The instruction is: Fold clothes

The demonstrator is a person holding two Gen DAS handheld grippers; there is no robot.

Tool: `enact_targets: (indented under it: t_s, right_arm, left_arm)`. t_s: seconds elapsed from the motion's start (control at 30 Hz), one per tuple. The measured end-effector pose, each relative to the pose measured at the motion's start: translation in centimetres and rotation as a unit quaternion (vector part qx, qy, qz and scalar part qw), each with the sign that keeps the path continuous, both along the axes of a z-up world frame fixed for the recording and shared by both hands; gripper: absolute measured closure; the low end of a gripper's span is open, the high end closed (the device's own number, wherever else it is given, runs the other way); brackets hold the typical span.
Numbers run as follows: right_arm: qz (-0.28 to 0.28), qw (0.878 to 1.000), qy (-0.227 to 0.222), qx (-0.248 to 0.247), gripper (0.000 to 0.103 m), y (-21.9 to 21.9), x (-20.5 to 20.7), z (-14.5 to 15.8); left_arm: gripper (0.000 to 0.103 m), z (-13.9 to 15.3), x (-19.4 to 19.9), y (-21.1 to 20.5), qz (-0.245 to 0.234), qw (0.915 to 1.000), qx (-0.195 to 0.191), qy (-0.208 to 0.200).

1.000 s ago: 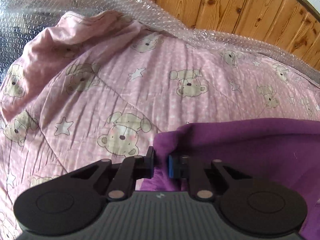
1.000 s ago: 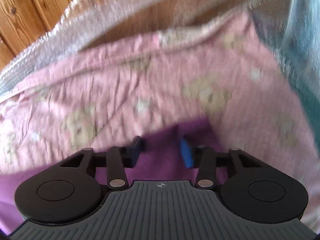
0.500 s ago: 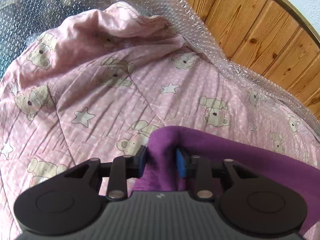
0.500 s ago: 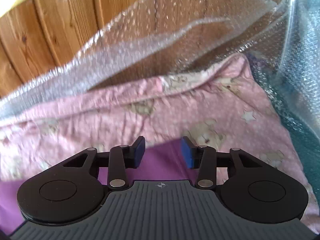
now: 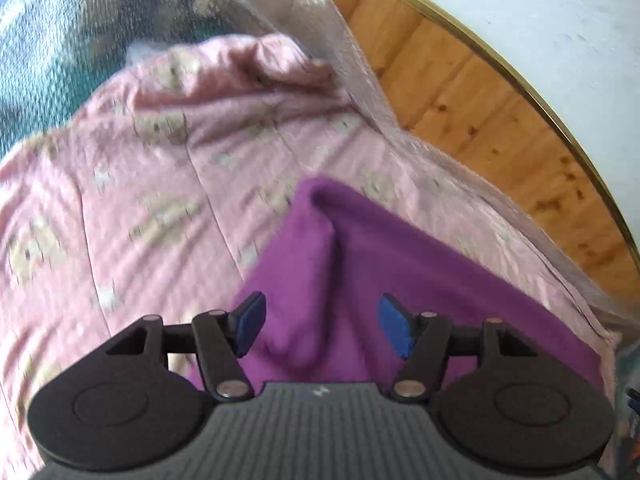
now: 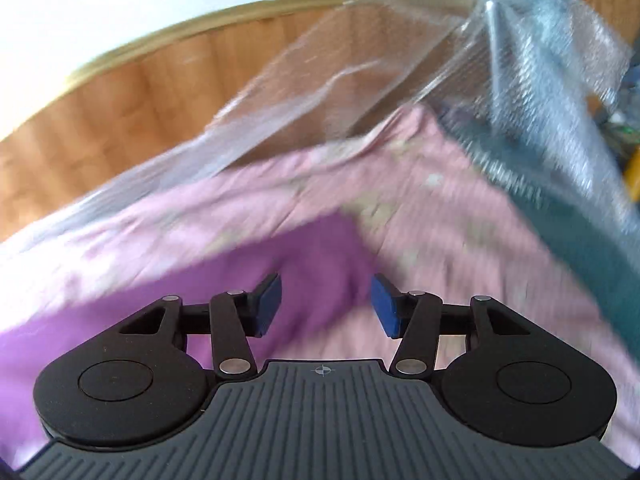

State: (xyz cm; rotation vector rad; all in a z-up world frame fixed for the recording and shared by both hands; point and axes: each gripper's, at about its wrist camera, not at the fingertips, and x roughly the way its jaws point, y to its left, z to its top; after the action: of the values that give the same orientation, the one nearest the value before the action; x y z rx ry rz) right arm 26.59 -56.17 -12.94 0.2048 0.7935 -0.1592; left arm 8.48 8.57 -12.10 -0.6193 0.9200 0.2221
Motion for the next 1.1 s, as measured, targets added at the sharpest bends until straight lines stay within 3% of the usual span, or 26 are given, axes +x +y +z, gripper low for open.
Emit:
enact_targets:
  t_s: [0.17,0.27,0.3,0.4,0.47,0.5,0.57,0.6,0.63,0.67,0.73,0.77,0.93,1.1]
  right_arm:
    - [0.085,0.994,0.063,0.041,0.050,1.0,-11.5,-4.2]
    - [0.052,0.990,0.129,-0.006,0.056,-0.5,-15.9,-8.5]
    - [0.032,0.993,0.112,-0.015,0.061,-1.7,-17.7,-9.1]
    - [-0.062,0.990,0.121,-0.023,0.064,-4.0,-20.1,-8.3]
    - [-0.072,0.992,0.102,-0.023,0.061,-3.8,-21.5,-6.6]
    - [-0.067,0.994,0.086,-0.018,0.056,-3.5,-22.2,-5.9]
    - [-0.066,0.989,0.132,-0.023,0.052,-3.7,-22.6,-7.4]
    - [-0.089,0.980,0.176,-0.033,0.046,-4.5,-22.6,-8.9]
    - [-0.125,0.978,0.166,-0.032,0.039,-5.4,-23.0,-8.8]
    - [-0.140,0.976,0.161,-0.030,0.043,-5.5,-22.9,-8.1]
    - [-0.168,0.974,0.152,-0.025,0.051,-5.8,-22.6,-6.6]
    - [-0.150,0.979,0.135,-0.020,0.049,-5.3,-22.0,-5.4]
    - [-0.068,0.995,0.076,-0.011,0.036,-2.7,-14.5,-0.5]
    - [-0.001,0.998,0.052,-0.018,0.026,-0.6,-2.2,1.2]
  left_arm:
    - [0.043,-4.4,-7.0,-4.1,-0.020,0.9978,-0.007,0.063]
    - [0.078,-6.0,-9.3,-3.0,-0.009,0.9972,0.003,0.074]
    - [0.093,-6.2,-9.7,-2.3,-0.004,0.9970,-0.003,0.077]
    - [0.093,-5.8,-10.1,-1.0,0.004,0.9972,-0.014,0.074]
    - [0.080,-5.0,-10.5,-1.1,0.002,0.9972,0.017,0.072]
    - [0.067,-5.0,-10.9,-1.3,0.001,0.9962,0.036,0.079]
    - [0.075,-5.5,-12.1,-1.2,0.003,0.9963,0.040,0.076]
    - [0.075,-5.4,-12.4,-0.9,0.007,0.9969,0.032,0.072]
    - [0.075,-5.4,-12.6,-0.6,0.012,0.9970,0.022,0.073]
    - [0.074,-5.1,-12.8,-0.3,0.019,0.9969,0.016,0.074]
    - [0.051,-4.1,-13.4,0.2,0.036,0.9966,0.016,0.073]
    - [0.047,-3.6,-13.7,0.4,0.043,0.9967,0.015,0.067]
    - [0.040,-0.7,-12.5,0.2,0.059,0.9977,0.004,0.034]
    - [0.034,0.4,-9.1,-1.9,0.072,0.9969,0.000,0.032]
